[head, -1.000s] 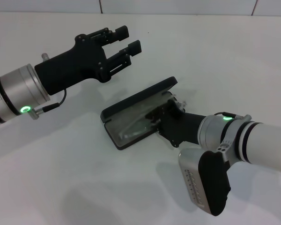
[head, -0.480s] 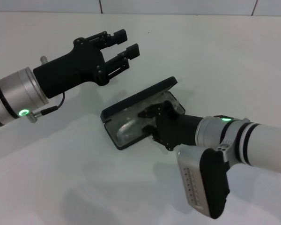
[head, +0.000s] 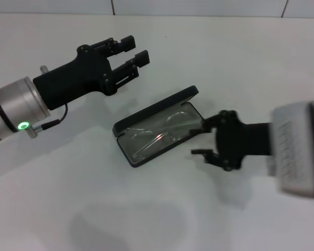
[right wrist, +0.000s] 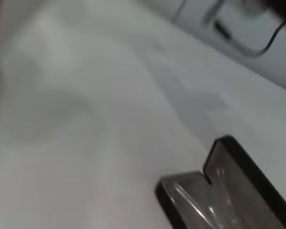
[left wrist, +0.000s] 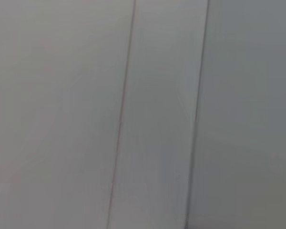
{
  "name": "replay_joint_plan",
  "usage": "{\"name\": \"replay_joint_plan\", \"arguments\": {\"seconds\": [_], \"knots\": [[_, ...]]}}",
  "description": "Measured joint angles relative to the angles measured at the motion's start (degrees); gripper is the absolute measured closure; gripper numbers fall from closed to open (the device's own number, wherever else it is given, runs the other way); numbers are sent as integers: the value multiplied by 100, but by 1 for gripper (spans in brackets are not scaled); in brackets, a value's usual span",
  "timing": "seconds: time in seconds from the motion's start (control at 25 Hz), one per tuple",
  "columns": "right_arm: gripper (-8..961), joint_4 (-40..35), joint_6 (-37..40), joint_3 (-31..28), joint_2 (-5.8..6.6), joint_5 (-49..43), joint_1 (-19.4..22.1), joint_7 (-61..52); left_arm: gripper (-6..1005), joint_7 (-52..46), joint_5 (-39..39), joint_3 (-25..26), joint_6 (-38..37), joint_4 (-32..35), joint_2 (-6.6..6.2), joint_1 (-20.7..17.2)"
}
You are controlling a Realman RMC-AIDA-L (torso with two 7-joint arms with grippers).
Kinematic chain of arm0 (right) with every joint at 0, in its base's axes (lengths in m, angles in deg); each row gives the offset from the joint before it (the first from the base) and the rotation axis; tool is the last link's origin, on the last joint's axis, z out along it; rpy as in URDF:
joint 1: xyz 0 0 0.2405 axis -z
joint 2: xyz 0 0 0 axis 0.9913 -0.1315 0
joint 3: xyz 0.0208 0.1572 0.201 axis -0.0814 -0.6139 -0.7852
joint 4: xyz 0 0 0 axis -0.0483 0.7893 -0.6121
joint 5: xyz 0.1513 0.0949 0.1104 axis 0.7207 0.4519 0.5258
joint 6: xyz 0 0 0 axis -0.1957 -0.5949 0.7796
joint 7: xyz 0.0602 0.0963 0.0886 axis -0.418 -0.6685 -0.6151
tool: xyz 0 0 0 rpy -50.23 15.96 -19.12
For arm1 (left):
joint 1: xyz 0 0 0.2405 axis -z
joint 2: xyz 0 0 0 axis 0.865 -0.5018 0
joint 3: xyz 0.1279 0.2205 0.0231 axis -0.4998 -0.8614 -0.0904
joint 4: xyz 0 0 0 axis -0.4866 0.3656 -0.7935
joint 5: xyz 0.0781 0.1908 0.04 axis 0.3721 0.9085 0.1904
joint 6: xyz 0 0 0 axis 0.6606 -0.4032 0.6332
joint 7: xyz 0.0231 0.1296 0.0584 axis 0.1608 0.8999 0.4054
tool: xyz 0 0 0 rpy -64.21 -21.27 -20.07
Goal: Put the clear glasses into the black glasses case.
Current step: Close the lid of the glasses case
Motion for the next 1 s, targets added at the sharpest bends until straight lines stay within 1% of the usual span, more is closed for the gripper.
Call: {"name": "replay_joint_plan", "arguments": {"seconds": [0.04,0.08,0.12,0.16,0.28,0.36,0.44,0.56,0.76,0.84,1.0], "knots": [[612,82,519,-361,6,183,-11,19,496,-50,0,-11,152,11,8,22],[609,237,1152,-861,7,386,-50,56,496,-138,28,-36,480,20,26,89],[605,438,1845,-1376,11,592,-97,117,496,-138,28,-36,480,20,26,89],[602,632,2322,-1800,14,732,-157,196,496,-185,104,-41,644,8,33,147],[591,1485,3794,-3212,23,983,-402,525,496,-393,490,-45,1110,-19,54,357],[584,1985,4371,-3950,38,979,-516,691,495,-628,913,-60,1451,-39,69,528],[577,2388,4644,-4449,72,961,-554,840,495,-773,1208,-86,1641,-113,77,675],[567,2564,4680,-4645,95,960,-503,891,495,-822,1411,-258,1717,-229,79,818],[549,2644,4691,-4684,100,956,-433,898,495,-793,1418,-938,1724,-204,79,827],[542,2662,4694,-4692,101,953,-433,901,496,-793,1432,-1127,1725,-206,79,820],[528,2667,4704,-4700,103,953,-434,952,496,-792,1467,-1228,1722,-214,78,788]]}}
